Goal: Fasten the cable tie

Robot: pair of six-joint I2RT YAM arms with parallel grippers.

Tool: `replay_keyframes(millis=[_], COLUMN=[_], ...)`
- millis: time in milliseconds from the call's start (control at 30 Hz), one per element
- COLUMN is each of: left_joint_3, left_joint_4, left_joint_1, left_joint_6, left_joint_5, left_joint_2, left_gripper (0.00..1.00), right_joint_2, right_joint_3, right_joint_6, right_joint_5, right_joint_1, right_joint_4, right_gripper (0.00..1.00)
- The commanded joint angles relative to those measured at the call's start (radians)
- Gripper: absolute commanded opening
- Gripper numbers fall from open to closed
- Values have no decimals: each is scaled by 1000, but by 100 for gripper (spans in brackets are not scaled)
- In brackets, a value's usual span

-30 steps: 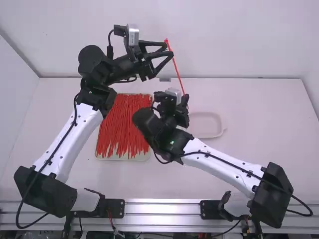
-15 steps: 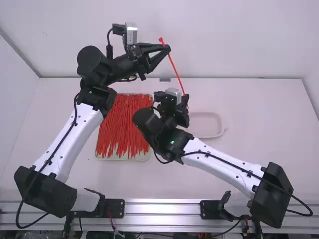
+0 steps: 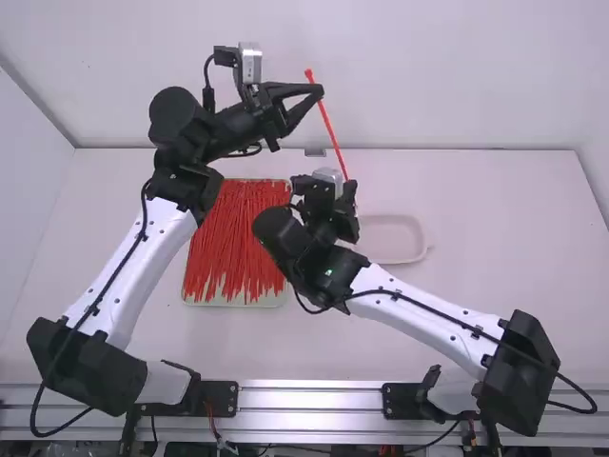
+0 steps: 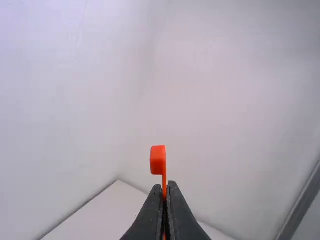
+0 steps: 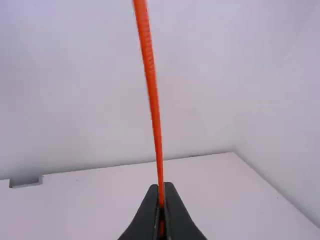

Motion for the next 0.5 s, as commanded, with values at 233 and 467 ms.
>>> replay_keyframes(millis=[233,467], left_joint_3=[9,9], left_joint_4=[6,-76], left_joint_1=[119,207], left_joint_6=[-5,14], left_joint_5=[47,78], left_joint_2=[2,2], left_gripper=[2,2], right_joint_2=[3,-73], right_joint_3=[37,37], right_joint_6=[3,-60], right_joint_5=[-3,-71], right_joint_1=[137,254], right_joint_4=[-4,-22], right_gripper=[77,89])
